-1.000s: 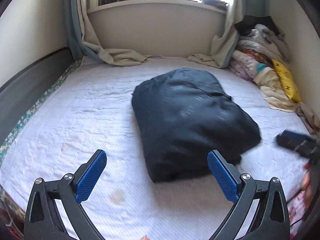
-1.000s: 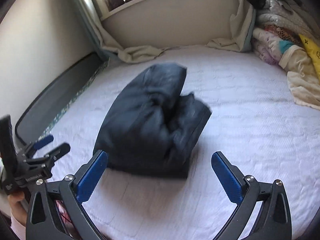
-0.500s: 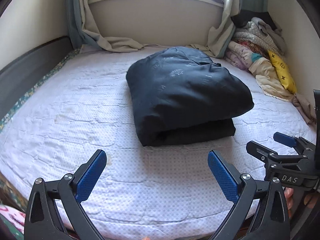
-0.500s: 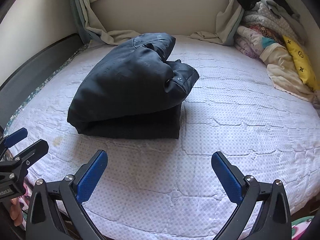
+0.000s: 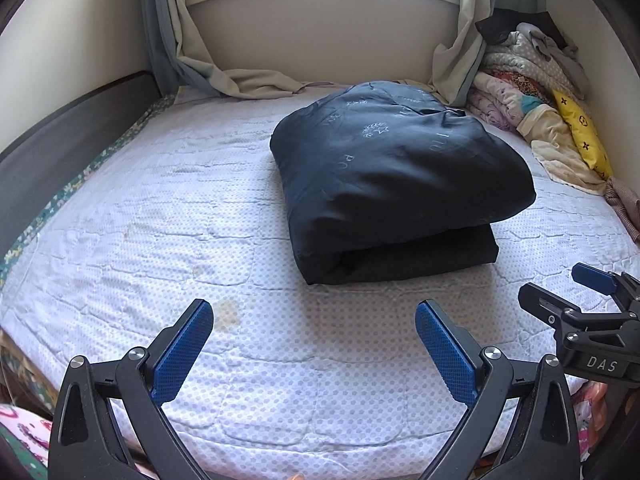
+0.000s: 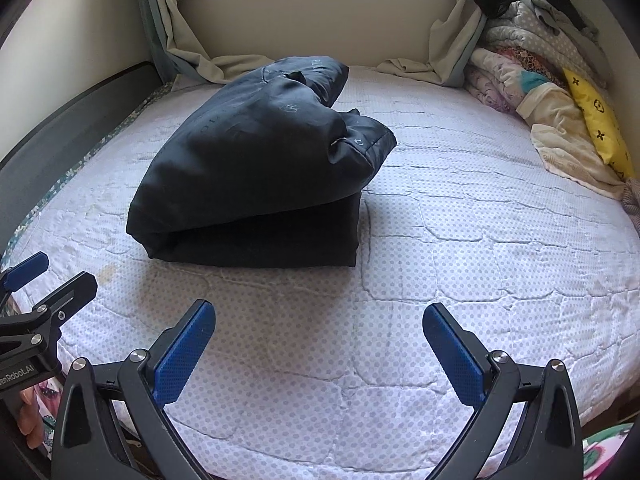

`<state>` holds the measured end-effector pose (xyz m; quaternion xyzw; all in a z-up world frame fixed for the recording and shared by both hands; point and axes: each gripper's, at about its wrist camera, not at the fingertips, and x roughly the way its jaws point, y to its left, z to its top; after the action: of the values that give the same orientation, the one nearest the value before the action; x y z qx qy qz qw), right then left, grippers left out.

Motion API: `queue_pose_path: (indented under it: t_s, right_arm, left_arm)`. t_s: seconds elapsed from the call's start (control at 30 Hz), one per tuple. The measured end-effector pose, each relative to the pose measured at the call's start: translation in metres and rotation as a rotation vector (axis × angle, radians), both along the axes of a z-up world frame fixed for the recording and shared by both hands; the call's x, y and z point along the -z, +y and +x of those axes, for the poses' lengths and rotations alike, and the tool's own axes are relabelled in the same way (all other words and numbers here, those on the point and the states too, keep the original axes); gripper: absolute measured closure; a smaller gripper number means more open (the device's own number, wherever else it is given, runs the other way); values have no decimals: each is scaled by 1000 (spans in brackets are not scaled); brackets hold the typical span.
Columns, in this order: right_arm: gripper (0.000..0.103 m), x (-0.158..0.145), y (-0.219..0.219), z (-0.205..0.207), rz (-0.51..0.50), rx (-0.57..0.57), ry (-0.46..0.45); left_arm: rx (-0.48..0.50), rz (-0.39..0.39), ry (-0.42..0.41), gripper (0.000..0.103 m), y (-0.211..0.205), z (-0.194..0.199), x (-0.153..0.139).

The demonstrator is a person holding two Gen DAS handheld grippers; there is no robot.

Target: Fold large clothes

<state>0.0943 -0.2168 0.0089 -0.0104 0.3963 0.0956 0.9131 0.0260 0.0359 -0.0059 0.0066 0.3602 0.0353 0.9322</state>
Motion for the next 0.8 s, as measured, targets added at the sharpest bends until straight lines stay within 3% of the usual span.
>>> queue_pose_path:
  t_s: [0.8]
  right_arm:
    - [0, 1, -3, -1, -6, 8, -5]
  left_arm:
    - [0, -12, -17, 1, -1, 0, -5]
